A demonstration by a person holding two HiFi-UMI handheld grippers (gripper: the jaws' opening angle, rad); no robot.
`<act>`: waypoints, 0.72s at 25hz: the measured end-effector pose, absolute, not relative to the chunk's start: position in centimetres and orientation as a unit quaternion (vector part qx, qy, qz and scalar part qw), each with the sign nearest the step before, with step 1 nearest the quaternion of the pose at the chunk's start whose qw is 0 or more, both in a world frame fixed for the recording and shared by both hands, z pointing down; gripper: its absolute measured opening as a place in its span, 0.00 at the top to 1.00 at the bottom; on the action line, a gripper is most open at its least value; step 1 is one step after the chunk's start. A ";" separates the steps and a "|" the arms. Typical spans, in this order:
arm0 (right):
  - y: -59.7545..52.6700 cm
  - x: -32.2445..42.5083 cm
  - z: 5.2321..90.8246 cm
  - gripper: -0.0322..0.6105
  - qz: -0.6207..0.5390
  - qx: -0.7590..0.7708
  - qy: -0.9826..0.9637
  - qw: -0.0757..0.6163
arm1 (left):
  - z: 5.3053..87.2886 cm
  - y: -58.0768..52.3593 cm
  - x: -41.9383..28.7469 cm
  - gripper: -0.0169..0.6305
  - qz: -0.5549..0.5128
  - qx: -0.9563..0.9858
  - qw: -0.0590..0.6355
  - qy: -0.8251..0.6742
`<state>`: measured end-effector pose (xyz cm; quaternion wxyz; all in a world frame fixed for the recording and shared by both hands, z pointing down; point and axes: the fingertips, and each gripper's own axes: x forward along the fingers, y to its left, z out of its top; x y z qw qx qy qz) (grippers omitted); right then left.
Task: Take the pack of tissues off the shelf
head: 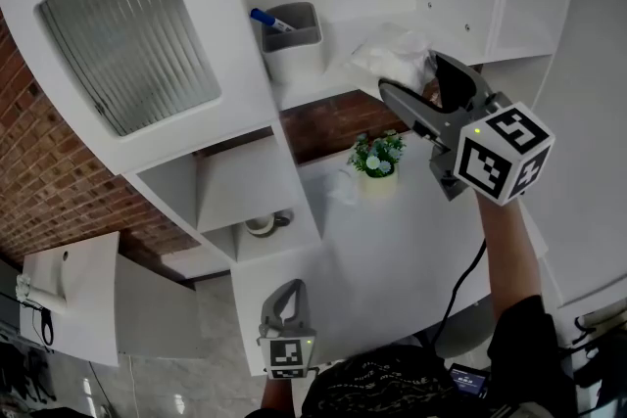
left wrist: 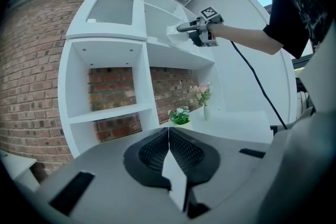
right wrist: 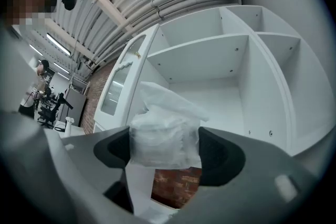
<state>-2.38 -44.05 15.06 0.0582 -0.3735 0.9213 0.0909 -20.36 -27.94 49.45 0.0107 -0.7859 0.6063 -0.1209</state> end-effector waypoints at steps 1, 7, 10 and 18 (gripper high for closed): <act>-43.6 -2.3 15.1 0.41 0.092 -0.371 0.922 0.058 | 49.5 -27.9 -20.4 0.96 -0.122 -0.786 0.010 0.606; -41.2 -1.4 16.4 0.41 0.097 -0.363 0.926 0.046 | 49.6 -27.4 -20.0 0.96 -0.126 -0.790 0.010 0.601; -40.5 -1.1 18.1 0.41 0.093 -0.363 0.926 0.033 | 49.5 -27.0 -19.9 0.96 -0.125 -0.791 0.007 0.598; -38.2 -2.0 22.2 0.41 0.080 -0.339 0.937 0.022 | 49.9 -26.5 -19.3 0.96 -0.127 -0.794 0.003 0.594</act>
